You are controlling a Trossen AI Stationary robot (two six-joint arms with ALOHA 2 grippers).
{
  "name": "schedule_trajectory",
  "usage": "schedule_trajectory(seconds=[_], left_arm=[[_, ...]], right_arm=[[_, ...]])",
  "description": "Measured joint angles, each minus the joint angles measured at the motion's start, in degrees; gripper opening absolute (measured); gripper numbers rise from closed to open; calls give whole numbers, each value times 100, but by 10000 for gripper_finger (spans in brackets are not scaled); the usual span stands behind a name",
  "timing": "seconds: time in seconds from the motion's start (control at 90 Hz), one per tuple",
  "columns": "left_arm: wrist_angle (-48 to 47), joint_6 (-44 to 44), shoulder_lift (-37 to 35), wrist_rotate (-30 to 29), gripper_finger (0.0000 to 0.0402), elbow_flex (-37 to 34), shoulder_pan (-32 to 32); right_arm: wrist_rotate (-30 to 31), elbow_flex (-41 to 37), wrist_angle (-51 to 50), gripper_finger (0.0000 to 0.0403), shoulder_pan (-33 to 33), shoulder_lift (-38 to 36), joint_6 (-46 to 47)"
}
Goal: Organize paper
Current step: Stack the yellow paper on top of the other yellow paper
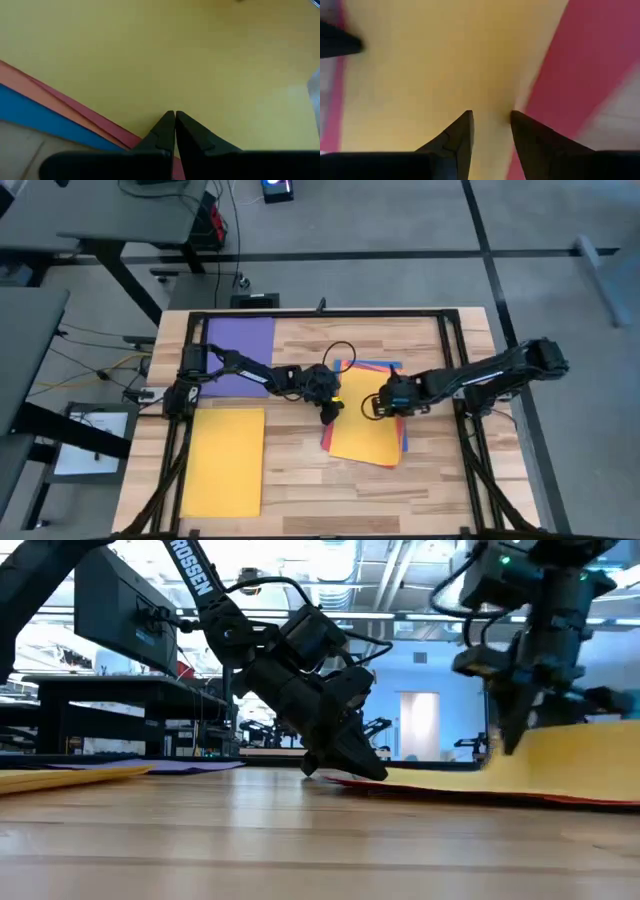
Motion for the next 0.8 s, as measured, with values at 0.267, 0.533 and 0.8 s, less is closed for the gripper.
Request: schedule_trajectory(seconds=[0.267, 0.533, 0.8], left_arm=[[14, -52, 0, -11, 0, 0, 0], [-16, -50, -17, 22, 0, 0, 0], [-7, -49, -22, 24, 0, 0, 0]], right_arm=[[126, 4, 367, 123, 35, 550, -293], [-176, 207, -978, 123, 164, 111, -307], [193, 153, -972, 123, 153, 8, -316]])
